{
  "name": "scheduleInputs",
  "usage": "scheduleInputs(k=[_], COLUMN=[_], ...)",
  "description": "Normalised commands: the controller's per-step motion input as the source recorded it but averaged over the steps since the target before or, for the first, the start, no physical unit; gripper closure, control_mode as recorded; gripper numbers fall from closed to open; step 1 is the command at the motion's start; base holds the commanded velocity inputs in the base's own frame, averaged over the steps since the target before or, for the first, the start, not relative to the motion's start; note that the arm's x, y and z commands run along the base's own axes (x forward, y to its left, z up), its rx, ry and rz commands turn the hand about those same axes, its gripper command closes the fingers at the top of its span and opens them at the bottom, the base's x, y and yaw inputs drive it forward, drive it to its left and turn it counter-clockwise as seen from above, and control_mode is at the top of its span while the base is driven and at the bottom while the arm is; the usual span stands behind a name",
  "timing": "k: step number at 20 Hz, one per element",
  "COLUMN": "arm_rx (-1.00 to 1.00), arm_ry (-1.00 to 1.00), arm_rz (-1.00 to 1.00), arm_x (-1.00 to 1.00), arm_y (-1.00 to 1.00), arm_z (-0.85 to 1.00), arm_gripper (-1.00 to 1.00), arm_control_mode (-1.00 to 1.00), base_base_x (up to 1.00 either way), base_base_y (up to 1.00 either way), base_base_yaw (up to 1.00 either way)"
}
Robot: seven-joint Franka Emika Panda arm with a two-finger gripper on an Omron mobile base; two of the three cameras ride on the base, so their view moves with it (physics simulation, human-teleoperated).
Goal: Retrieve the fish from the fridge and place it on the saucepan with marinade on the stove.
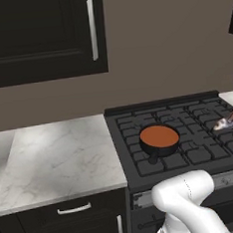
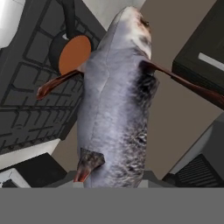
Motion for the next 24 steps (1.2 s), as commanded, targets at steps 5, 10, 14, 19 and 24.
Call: scheduleInputs(k=[5,10,14,19,24], arm_rx=[0.0,0.0,0.0,0.0,0.0], arm_ry=[0.0,0.0,0.0,0.05,0.2], arm_rz=[0.0,0.0,0.0,0.0,0.0], arm_x=[0.0,0.0,0.0,0.04,0.26], arm_y=[0.0,0.0,0.0,0.0,-0.03], arm_z=[0.0,0.0,0.0,0.0,0.0], arm_gripper=[1.0,1.0,1.0,1.0,1.0], arm_control_mode=[1.0,1.0,1.0,-1.0,-1.0], base_base_x=[0.29,0.01,0.0,0.0,0.0], base_base_y=[0.0,0.0,0.0,0.0,0.0], base_base_yaw=[0.0,0.01,0.0,0.0,0.0])
